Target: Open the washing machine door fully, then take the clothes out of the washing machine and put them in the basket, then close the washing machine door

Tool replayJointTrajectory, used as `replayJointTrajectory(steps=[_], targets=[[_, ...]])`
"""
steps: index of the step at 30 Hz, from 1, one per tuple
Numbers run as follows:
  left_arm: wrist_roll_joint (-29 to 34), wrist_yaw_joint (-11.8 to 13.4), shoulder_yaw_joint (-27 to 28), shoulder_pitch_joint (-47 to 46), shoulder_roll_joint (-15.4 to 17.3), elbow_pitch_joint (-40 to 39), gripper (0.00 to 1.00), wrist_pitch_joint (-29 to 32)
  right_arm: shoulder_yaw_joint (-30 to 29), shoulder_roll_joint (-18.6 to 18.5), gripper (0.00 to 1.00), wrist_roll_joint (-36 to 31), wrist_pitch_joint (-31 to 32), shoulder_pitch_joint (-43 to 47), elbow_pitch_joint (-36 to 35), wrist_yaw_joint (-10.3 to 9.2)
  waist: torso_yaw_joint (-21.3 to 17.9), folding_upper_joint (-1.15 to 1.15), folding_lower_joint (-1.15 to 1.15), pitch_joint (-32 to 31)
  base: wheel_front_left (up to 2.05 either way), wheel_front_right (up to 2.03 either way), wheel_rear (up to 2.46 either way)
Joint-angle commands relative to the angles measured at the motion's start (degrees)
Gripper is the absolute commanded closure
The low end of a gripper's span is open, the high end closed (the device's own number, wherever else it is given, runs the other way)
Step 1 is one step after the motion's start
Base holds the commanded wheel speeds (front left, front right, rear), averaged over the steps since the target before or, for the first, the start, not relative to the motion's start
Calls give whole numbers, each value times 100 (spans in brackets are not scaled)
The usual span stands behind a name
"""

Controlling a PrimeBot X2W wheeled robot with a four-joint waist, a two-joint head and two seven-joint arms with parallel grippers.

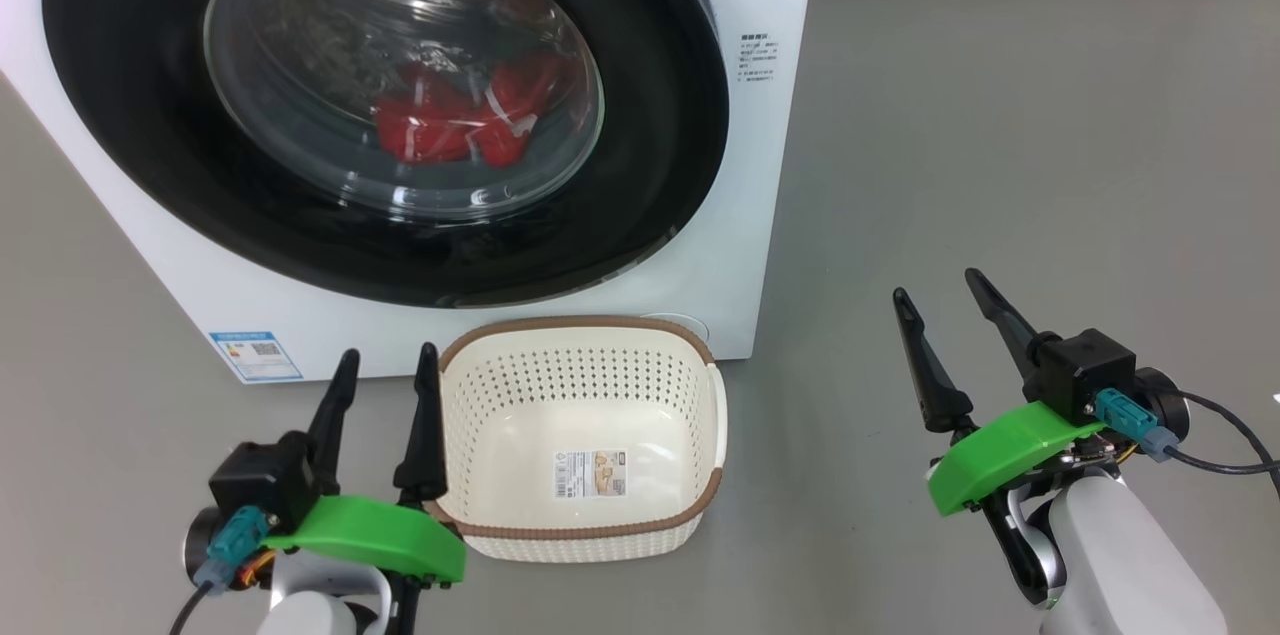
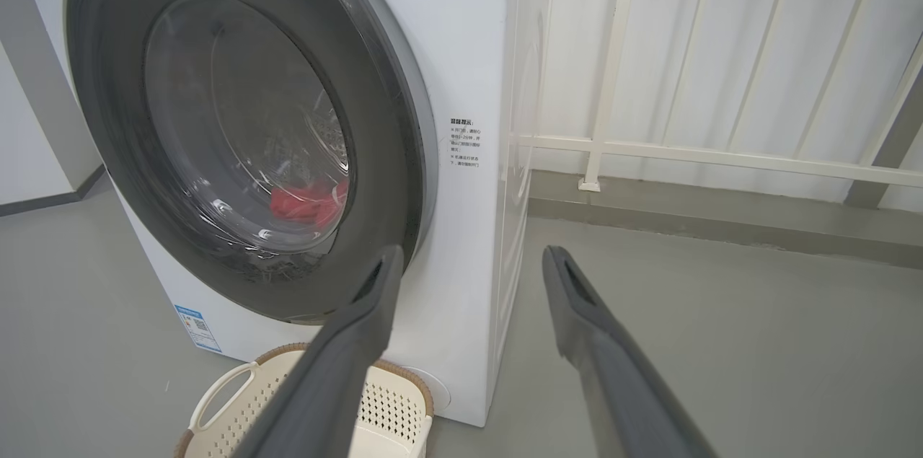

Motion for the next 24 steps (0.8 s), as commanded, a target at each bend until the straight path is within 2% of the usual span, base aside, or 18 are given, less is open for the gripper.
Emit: replayJointTrajectory(steps=[1, 14, 15, 16, 21, 24], targets=[[58, -11, 164, -257, 105, -93, 0, -69, 111, 0, 0, -9, -53, -214, -150, -4, -4, 0, 0, 15, 0, 0, 0], [54, -64, 123, -319, 105, -165, 0, -69, 35, 0, 0, -53, -54, -293, -305, -4, 3, 0, 0, 212, 0, 0, 0], [59, -69, 116, -330, 105, -187, 0, -69, 28, 0, 44, -57, -54, -310, -328, -4, 7, 0, 0, 240, 0, 0, 0], [62, -72, 106, -346, 105, -219, 0, -69, 27, 0, 100, -58, -54, -332, -350, -4, 12, 0, 0, 283, 0, 0, 0], [107, -52, -14, -433, 105, -431, 0, -69, 47, 0, 100, 173, -54, -473, -463, -4, 59, 0, 0, 499, 0, 0, 0], [97, -65, -67, -494, 105, -623, 0, -69, 127, 0, 100, 697, -54, -612, -487, -4, 89, 0, 0, 658, 0, 0, 0]])
